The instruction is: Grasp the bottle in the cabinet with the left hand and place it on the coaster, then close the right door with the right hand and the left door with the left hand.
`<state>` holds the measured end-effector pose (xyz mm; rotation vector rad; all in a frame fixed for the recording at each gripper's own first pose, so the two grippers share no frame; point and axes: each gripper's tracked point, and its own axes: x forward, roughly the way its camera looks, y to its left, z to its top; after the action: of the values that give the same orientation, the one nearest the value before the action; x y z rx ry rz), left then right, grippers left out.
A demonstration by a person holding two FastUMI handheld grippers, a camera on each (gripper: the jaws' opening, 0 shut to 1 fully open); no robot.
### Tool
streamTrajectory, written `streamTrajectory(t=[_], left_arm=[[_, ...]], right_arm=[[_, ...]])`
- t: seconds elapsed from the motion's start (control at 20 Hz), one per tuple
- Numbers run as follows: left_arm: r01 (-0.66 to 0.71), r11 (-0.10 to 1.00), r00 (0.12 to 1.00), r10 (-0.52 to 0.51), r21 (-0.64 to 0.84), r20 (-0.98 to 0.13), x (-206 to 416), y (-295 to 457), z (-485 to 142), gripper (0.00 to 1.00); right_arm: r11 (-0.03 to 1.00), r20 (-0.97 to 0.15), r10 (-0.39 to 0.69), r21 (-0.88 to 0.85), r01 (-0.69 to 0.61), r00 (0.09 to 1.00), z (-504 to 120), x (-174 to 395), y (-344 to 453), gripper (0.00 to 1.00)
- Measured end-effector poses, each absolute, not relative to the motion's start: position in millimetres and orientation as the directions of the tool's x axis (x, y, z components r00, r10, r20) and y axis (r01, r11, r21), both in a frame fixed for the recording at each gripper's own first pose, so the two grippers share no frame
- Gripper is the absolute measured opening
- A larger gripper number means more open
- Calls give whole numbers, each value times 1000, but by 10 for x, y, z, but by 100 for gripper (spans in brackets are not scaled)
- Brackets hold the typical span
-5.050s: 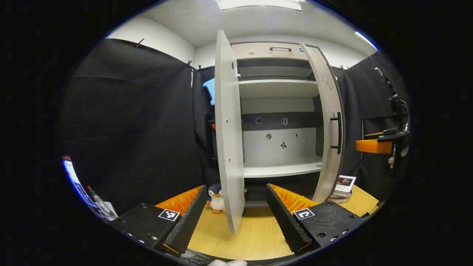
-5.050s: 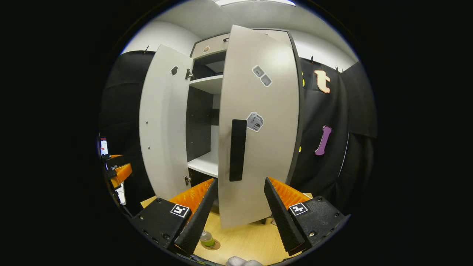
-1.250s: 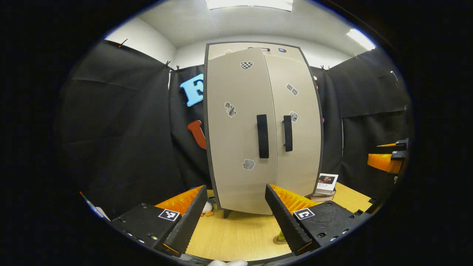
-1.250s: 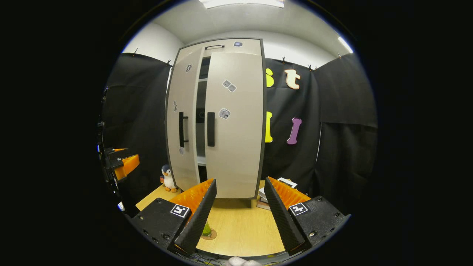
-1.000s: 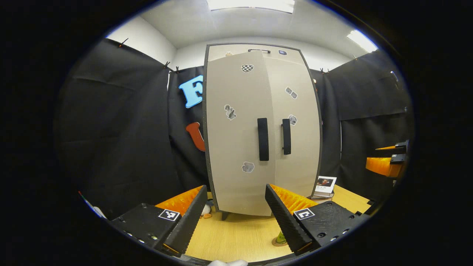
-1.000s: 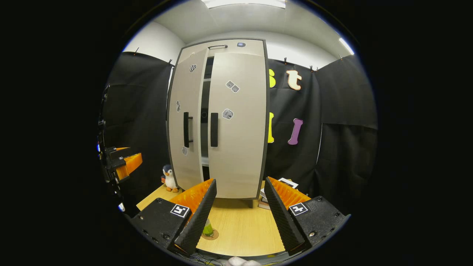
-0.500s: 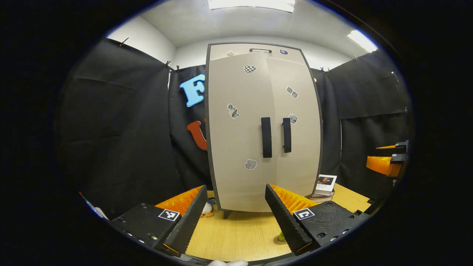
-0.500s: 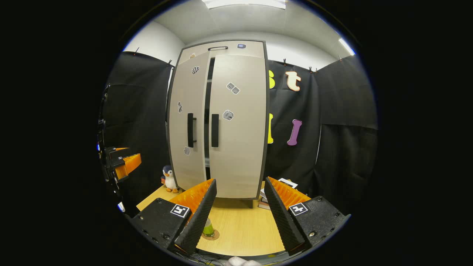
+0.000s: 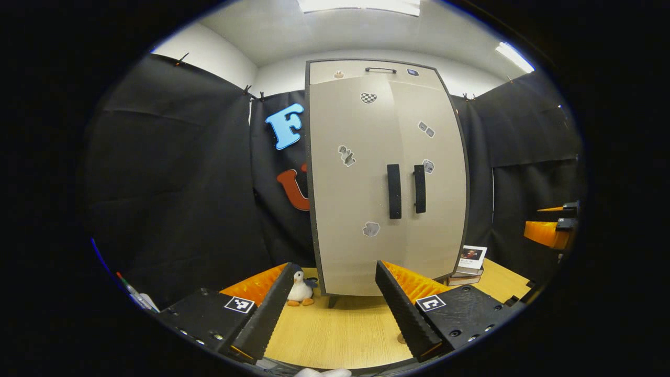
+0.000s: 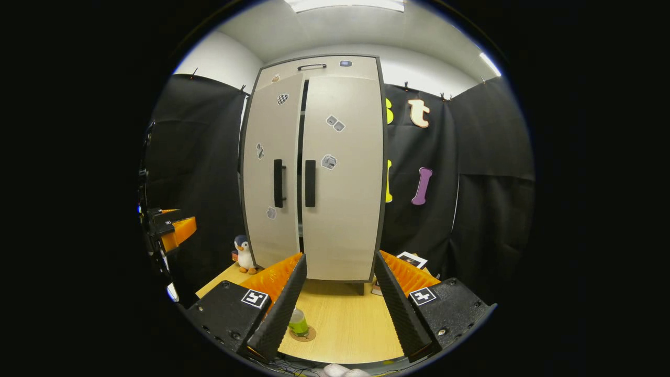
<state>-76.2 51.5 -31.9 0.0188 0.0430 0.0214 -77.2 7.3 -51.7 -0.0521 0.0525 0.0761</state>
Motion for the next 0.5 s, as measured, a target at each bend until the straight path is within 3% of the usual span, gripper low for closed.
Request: streamTrajectory(t=[0.5], left_arm=[[-19,1000,999,18,-10,-39,-661,477,-296,96]], right_arm=[[994,-46,86,-56,-89,995,-443,-664,61,81]])
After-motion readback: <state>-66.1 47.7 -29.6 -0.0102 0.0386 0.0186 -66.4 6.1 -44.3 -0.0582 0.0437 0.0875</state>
